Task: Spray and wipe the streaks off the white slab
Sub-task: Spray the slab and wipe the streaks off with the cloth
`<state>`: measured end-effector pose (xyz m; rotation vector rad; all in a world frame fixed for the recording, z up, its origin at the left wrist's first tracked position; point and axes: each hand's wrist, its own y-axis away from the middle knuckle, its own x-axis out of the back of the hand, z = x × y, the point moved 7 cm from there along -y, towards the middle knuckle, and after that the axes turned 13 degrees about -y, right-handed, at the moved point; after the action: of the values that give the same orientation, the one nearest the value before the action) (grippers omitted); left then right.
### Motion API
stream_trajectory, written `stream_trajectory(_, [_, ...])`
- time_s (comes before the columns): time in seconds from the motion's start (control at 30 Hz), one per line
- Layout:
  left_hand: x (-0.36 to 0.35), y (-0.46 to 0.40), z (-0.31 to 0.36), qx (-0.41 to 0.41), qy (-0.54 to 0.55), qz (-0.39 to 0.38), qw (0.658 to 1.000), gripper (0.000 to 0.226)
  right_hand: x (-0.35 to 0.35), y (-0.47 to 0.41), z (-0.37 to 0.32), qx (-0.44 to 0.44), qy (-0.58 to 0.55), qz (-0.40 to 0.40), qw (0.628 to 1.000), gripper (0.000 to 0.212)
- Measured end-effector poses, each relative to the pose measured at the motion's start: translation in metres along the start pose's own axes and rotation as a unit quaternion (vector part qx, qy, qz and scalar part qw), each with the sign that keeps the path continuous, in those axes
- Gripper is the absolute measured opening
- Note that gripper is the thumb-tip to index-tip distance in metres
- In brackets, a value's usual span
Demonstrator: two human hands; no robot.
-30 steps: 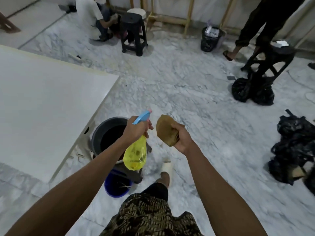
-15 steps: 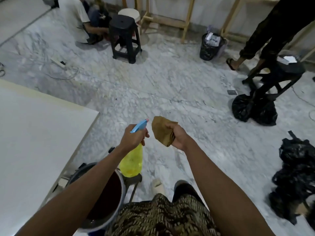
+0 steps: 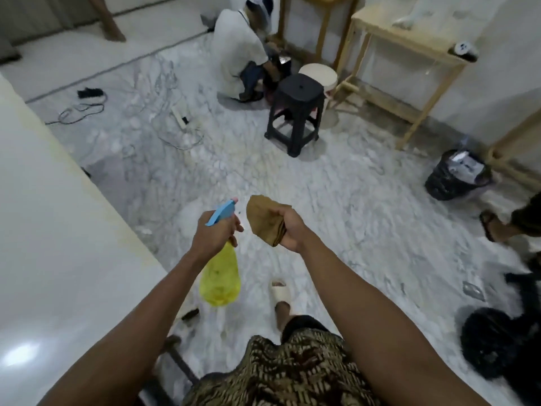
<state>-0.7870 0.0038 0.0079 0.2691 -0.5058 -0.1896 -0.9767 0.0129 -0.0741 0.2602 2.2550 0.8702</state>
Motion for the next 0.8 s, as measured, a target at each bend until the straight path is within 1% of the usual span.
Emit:
stream_trajectory(0.13, [0.033, -0.073, 0.023, 0.043, 0.018, 0.066, 0.997, 0.025, -0.059, -0.074, -0.062, -0.047, 0.029, -0.053, 0.997, 0.042])
stream_trajectory(0.2, [0.053, -0.098, 0.033, 0.056, 0.022, 0.101, 0.993, 0.027, -0.094, -0.1, -0.083, -0.067, 0.049, -0.086, 0.993, 0.038])
stream_trajectory(0.27, [0.071, -0.12, 0.038, 0.079, 0.022, 0.138, 0.987, 0.025, -0.124, -0.127, -0.098, -0.092, 0.066, -0.104, 0.988, 0.038])
stream_trajectory(0.37, [0.092, -0.134, 0.038, 0.09, 0.029, 0.169, 0.981, 0.019, -0.159, -0.153, -0.109, -0.112, 0.09, -0.12, 0.982, 0.042])
stream_trajectory(0.43, [0.11, -0.146, 0.036, 0.103, 0.029, 0.197, 0.975, 0.02, -0.187, -0.171, -0.115, -0.129, 0.101, -0.129, 0.978, 0.04])
stream_trajectory(0.5, [0.13, -0.161, 0.036, 0.114, 0.031, 0.226, 0.967, 0.02, -0.219, -0.188, -0.121, -0.143, 0.106, -0.158, 0.971, 0.037])
stream_trajectory(0.57, [0.149, -0.18, 0.033, 0.12, 0.04, 0.25, 0.96, 0.024, -0.249, -0.203, -0.129, -0.148, 0.112, -0.172, 0.967, 0.037])
stream_trajectory(0.63, [0.166, -0.202, 0.029, 0.129, 0.038, 0.258, 0.957, 0.029, -0.276, -0.226, -0.132, -0.158, 0.117, -0.177, 0.964, 0.037])
stream_trajectory(0.73, [0.2, -0.24, 0.018, 0.154, 0.048, 0.268, 0.95, 0.024, -0.322, -0.262, -0.137, -0.165, 0.119, -0.188, 0.961, 0.035])
stream_trajectory(0.8, [0.234, -0.277, 0.009, 0.155, 0.054, 0.278, 0.947, 0.022, -0.362, -0.295, -0.139, -0.165, 0.125, -0.193, 0.959, 0.036])
